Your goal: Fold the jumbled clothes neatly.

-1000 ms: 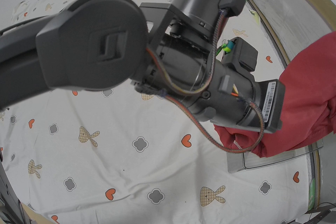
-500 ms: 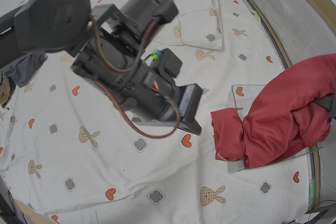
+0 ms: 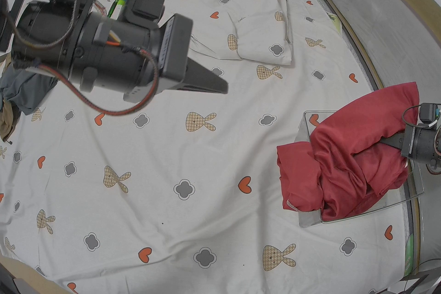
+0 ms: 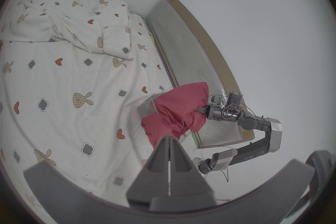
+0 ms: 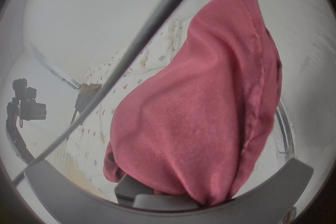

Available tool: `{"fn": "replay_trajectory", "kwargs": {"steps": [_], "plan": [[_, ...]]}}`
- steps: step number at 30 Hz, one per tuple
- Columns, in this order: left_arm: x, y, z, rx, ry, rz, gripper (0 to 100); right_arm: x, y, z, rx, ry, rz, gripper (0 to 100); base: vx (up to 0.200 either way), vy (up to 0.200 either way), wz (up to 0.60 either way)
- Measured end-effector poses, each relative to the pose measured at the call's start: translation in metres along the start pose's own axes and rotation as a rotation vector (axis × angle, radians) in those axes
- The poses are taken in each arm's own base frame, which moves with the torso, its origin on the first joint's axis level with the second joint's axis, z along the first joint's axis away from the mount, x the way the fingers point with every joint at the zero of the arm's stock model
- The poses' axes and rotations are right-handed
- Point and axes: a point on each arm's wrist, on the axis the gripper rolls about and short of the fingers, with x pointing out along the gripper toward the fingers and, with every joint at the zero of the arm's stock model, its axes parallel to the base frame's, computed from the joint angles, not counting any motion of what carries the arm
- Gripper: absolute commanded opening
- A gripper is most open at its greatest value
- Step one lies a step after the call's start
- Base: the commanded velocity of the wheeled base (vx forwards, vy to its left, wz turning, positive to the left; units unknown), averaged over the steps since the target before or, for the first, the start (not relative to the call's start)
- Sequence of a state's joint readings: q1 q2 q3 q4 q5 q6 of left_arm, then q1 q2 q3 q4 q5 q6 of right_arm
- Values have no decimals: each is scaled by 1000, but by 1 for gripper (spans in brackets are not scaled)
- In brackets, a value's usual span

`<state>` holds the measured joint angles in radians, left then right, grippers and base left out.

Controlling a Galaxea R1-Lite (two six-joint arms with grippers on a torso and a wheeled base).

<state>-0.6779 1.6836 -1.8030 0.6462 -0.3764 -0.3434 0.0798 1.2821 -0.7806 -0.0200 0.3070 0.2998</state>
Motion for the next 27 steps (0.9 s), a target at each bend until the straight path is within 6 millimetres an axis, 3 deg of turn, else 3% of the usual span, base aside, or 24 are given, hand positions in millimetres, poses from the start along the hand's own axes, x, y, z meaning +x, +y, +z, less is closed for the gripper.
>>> {"fn": "replay_trajectory", "kwargs": {"steps": [10, 16, 21, 27], "plan": [[-27, 22, -23, -52, -12, -7, 0, 41, -18, -24, 46, 178, -51, 100, 0, 0, 0], [-38, 25, -29, -65, -17, -12, 0, 55, -29, -25, 51, 191, -183, 100, 0, 0, 0], [-43, 24, -31, -63, -23, -13, 0, 50, -31, -15, 39, 127, -268, 100, 0, 0, 0], [-43, 25, -31, -62, -25, -12, 0, 18, -23, -5, -24, 36, -294, 100, 0, 0, 0]]}}
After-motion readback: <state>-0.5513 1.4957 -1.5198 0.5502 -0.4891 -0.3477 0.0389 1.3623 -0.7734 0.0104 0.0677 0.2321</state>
